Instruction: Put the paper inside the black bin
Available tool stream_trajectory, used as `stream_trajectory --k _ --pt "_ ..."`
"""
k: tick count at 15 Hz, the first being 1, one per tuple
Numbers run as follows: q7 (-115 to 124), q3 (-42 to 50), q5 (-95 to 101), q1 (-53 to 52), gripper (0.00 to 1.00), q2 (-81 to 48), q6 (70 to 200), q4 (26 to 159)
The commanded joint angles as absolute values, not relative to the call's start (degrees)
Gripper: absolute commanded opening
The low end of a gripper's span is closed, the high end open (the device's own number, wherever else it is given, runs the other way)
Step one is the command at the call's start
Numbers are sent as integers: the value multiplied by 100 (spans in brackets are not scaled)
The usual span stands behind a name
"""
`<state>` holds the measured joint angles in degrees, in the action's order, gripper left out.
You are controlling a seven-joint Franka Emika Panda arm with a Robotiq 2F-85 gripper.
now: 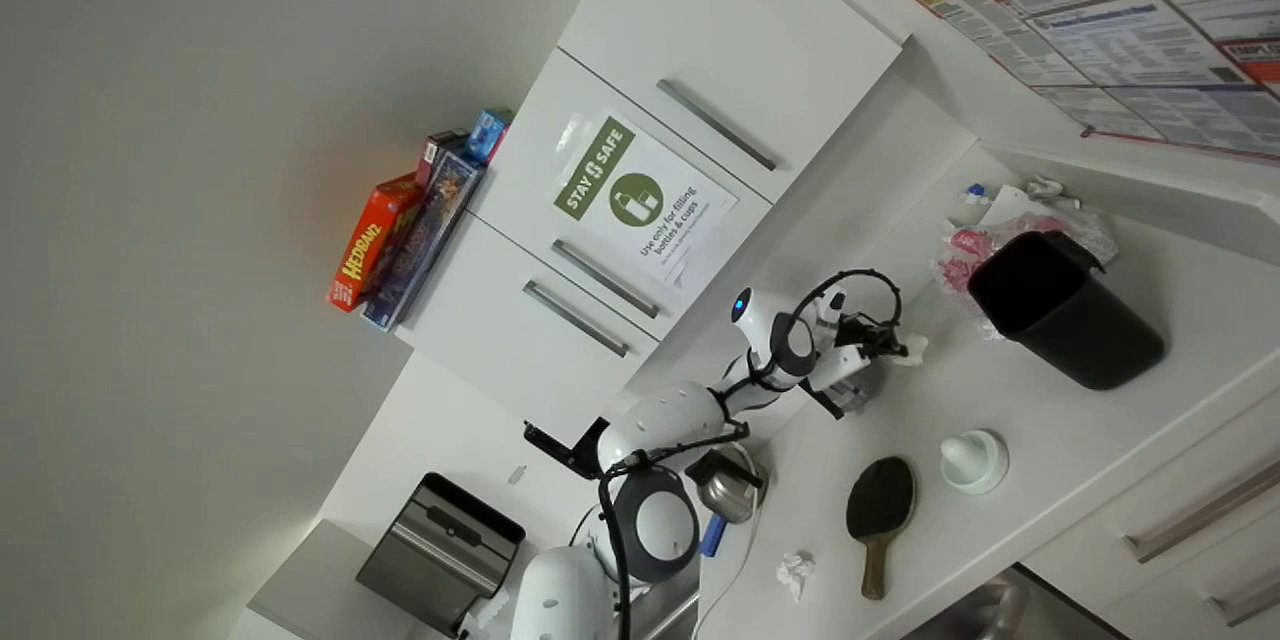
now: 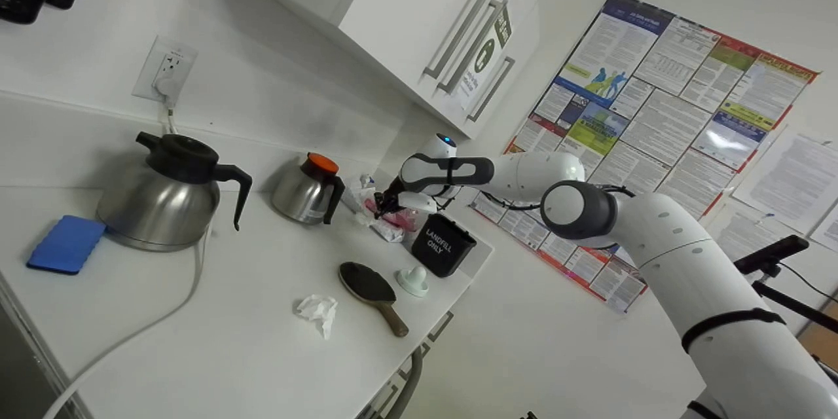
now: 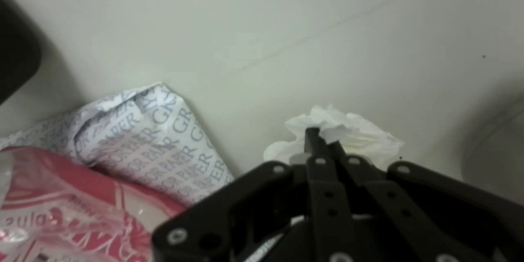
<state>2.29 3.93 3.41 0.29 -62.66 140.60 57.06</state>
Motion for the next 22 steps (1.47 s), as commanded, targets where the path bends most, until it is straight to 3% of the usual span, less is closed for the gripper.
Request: stream_trajectory --k 1,7,15,19,22 --pt "292 508 443 -44 0 -5086 14145 7002" --pt "751 981 689 -119 0 -3730 14370 8312" --pt "2882 2355 2046 -353 0 -2104 14722 10215" --pt "3148 2376 2112 35 0 -1975 14952 10612" --pt "3126 2330 1888 286 0 -2204 15861 10784"
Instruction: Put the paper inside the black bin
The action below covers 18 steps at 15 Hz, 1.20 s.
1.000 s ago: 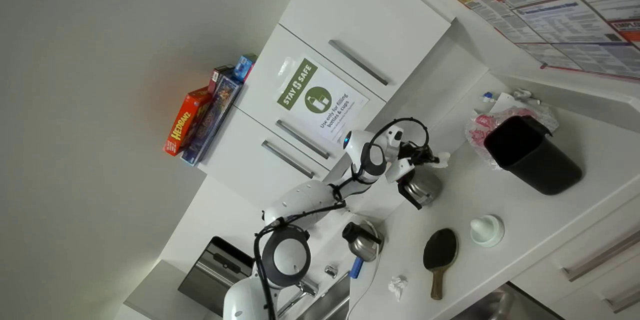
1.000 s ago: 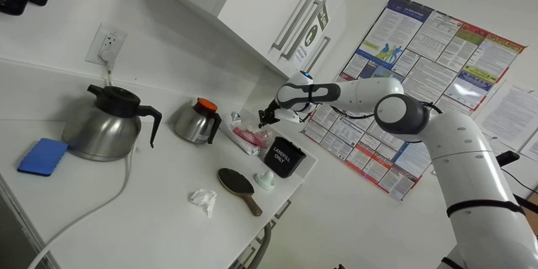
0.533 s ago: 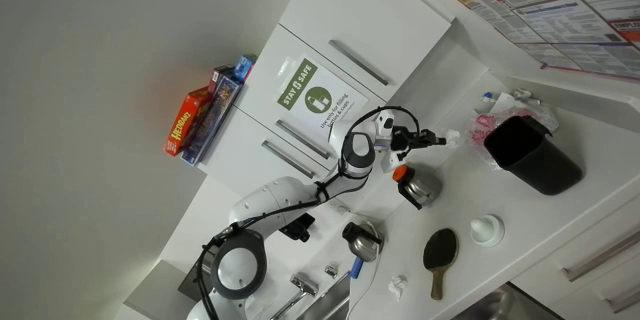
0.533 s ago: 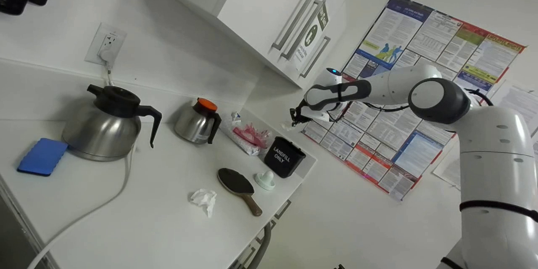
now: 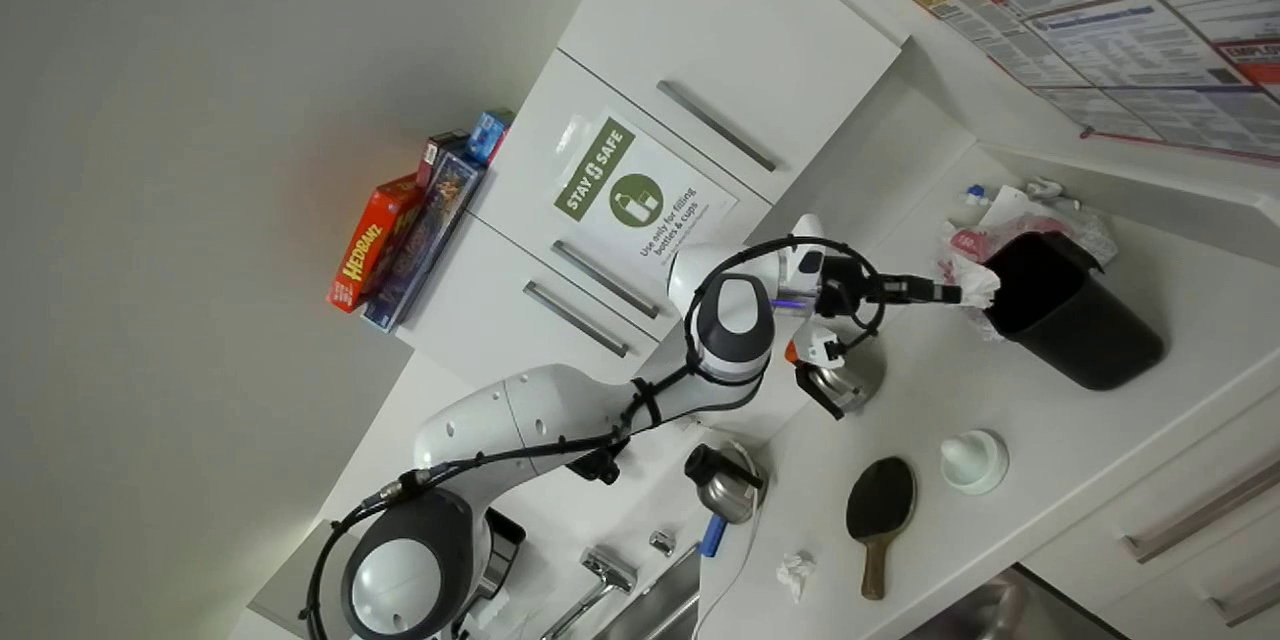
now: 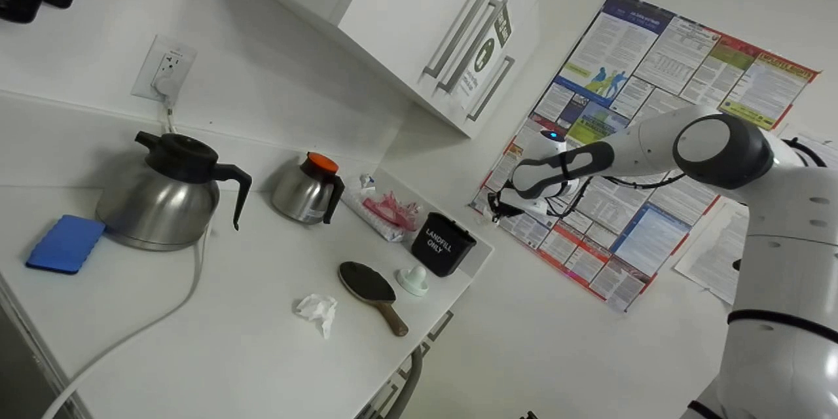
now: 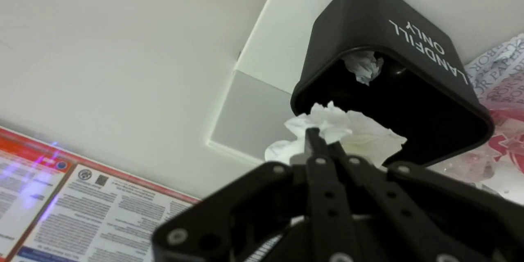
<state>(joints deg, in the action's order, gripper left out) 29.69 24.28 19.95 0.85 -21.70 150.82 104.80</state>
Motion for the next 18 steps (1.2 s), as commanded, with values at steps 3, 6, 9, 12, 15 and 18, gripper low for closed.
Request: stream_trajectory --k 3,6,9,12,15,18 --pt "2835 2194 1335 482 0 -2439 16875 10953" --pt "2281 1714 469 801 0 -2661 17515 10987" --pt "1797 1326 -148 1025 20 -2806 17651 10893" --pt "1519 1138 -473 1130 40 -2825 17615 10856" --pt "1392 1082 -610 1164 62 -2803 17602 10834" --pt "1345 1078 -651 1166 86 -2794 17596 10812"
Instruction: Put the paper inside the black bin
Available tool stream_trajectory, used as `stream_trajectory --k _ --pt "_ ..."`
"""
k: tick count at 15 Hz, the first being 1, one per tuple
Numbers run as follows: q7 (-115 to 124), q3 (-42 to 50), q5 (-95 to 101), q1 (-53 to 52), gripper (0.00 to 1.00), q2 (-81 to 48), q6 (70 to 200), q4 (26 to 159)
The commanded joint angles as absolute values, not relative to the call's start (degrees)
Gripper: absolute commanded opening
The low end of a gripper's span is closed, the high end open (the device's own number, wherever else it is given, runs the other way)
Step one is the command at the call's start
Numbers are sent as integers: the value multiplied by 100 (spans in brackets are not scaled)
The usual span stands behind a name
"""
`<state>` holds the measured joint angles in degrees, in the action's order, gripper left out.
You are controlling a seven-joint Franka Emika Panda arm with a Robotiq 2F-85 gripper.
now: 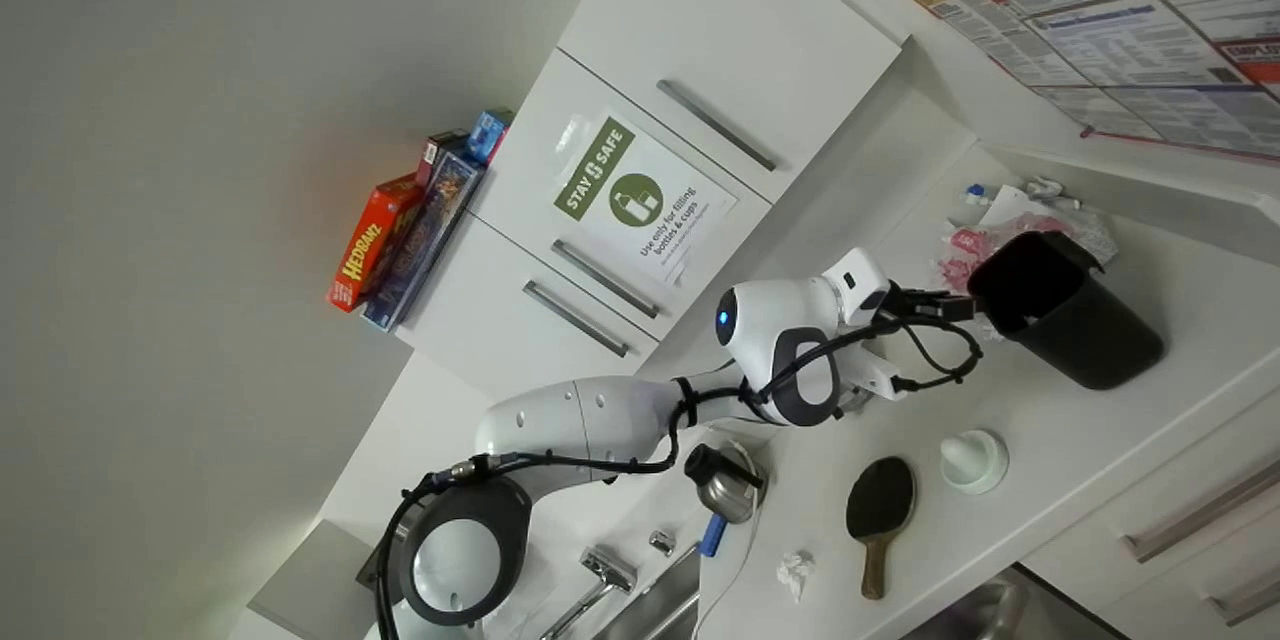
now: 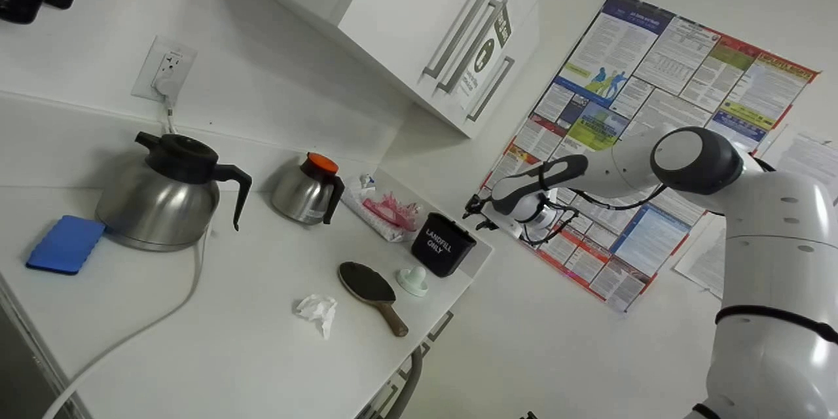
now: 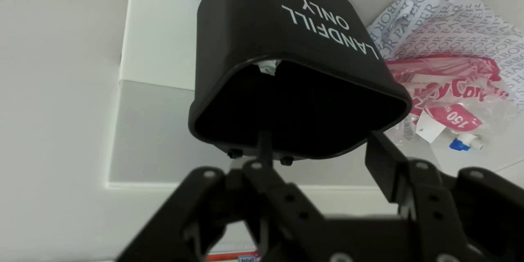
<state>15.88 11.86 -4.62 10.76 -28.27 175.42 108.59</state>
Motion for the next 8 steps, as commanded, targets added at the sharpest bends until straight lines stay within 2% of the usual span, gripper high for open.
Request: stream_trajectory --k 1,2,8 --pt "1346 1086 -651 1153 93 -2781 17600 10819" --pt "1343 1092 -645 1139 99 -2768 17617 10829" --pt "1446 1187 -629 1038 100 -2837 17541 10784"
